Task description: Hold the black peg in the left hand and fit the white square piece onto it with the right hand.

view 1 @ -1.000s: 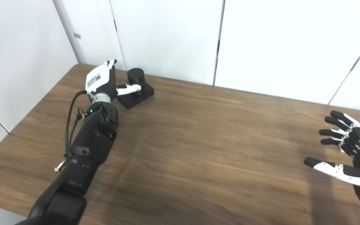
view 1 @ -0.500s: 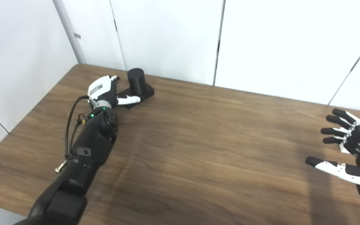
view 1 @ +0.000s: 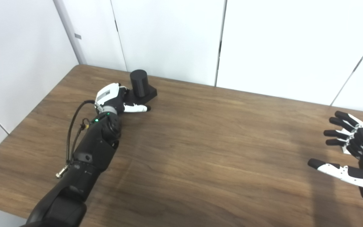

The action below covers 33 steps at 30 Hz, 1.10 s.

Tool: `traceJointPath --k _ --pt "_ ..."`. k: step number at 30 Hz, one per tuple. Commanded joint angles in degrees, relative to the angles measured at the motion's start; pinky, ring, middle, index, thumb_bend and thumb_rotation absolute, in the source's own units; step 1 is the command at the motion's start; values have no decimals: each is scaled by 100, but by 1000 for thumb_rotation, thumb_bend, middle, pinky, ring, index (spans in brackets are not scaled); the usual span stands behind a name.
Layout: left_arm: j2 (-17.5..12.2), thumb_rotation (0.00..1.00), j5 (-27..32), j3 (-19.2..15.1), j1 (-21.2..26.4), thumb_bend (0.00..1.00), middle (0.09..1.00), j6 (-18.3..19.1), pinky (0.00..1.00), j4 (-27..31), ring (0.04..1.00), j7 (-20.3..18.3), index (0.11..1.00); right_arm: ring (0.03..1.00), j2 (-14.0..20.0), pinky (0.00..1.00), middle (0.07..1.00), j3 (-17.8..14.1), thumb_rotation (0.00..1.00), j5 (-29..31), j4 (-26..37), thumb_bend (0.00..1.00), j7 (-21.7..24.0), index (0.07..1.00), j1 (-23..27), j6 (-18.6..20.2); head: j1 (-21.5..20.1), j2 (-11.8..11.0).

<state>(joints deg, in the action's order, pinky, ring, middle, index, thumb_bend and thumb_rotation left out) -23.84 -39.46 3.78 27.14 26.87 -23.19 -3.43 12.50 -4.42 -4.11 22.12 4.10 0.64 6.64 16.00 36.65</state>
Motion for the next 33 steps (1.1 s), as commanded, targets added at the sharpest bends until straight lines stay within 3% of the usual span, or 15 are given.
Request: traceJointPath --k 1,6,26,33 --pt "-125 465 7 16 247 1000 1000 -10 1000 142 1000 139 747 686 29 584 795 -79 0 29 271 501 -36 812 110 4 1 1" --pt "-182 433 -6 121 284 1000 1000 -38 999 -13 1000 267 706 682 31 576 790 -95 0 60 277 501 -38 808 93 -26 -1 15" --pt "-553 299 -241 514 143 924 967 1 947 19 1000 28 686 681 74 592 786 -173 0 92 256 499 -8 805 119 -24 39 96" --pt "-605 200 -135 560 54 869 900 -73 894 109 985 196 535 687 97 586 789 -192 0 164 213 479 23 804 123 -73 34 114"
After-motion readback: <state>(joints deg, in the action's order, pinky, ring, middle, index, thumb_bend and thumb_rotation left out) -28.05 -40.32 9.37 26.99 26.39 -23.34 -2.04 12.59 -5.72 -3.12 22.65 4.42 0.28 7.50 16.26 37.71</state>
